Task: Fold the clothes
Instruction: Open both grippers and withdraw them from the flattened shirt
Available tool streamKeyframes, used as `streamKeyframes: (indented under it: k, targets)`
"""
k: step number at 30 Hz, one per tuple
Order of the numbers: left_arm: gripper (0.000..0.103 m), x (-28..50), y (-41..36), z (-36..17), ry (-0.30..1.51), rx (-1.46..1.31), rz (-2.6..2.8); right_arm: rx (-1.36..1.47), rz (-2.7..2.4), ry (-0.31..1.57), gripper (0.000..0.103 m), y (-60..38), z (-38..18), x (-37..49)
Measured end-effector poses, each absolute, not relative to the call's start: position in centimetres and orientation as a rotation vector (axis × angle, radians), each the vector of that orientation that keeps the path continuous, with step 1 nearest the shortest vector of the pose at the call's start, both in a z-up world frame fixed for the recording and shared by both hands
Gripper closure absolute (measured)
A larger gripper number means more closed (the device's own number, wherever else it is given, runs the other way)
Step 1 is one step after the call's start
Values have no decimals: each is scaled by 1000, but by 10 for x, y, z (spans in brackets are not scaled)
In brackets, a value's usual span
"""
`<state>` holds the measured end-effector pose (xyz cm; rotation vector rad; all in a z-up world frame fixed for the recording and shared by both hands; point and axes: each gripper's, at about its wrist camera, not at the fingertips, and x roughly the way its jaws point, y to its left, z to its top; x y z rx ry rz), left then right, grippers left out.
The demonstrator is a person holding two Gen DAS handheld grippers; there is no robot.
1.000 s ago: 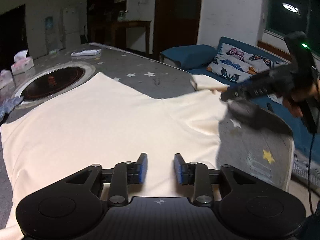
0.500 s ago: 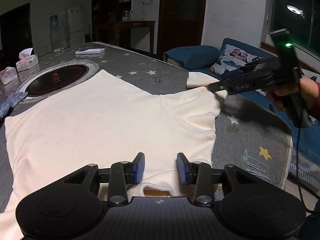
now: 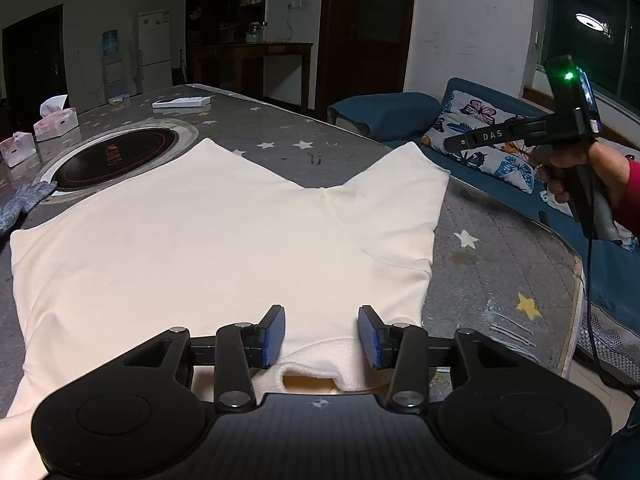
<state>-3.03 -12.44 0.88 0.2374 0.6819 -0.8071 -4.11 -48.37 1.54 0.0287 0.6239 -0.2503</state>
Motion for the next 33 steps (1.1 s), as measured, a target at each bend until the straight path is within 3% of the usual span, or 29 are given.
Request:
streamKeyframes:
  k: [11, 15, 29, 33]
  targets:
    - [57, -45, -106, 17, 686, 155, -764, 27, 84, 710, 35, -418, 4, -18]
    - [56, -53, -90, 24, 677, 107, -737, -1, 95, 722, 27, -406, -1, -18]
    - [54, -33, 60, 49, 585, -76, -69, 15, 78, 750, 21, -402, -1, -7]
    - [54, -6, 99, 47, 640, -124, 144, 15, 72, 754, 21, -401, -2, -5]
